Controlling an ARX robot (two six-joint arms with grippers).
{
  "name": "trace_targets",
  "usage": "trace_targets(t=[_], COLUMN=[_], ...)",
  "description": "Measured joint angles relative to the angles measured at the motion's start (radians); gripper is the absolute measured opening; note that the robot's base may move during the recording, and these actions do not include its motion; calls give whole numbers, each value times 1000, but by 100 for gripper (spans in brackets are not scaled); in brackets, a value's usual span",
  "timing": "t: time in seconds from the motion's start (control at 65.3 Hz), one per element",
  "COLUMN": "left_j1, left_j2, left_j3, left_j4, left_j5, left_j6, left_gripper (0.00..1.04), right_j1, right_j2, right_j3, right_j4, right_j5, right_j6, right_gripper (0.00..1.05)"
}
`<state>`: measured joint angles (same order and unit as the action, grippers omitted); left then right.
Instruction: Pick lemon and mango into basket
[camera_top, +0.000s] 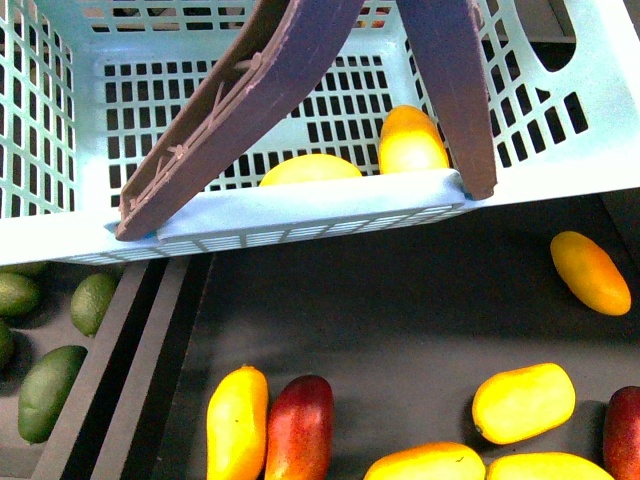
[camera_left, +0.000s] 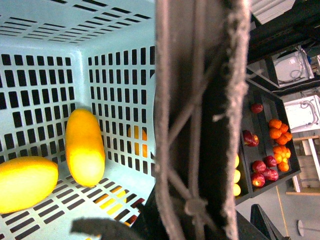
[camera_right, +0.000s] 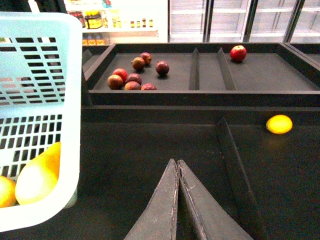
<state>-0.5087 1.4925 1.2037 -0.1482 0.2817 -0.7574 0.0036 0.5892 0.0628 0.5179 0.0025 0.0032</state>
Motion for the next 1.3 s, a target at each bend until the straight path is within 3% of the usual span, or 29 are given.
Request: trace_targets(t=[1.042,1.149,1.302], left_j1=[0,0,0], left_j2=[0,0,0], left_j3=[0,0,0], left_j4=[0,0,0], left_j5=[-1,0,0], left_j6=[0,0,2], left_gripper=[5,5,5], right_j1=[0,0,0], right_j2=[-409,-536,-580], right_j3=[-45,-45,-45], right_j4=[-338,-496,-515], right_j5=[-2,0,-1], right_j6=[0,0,0], right_gripper=[2,2,2])
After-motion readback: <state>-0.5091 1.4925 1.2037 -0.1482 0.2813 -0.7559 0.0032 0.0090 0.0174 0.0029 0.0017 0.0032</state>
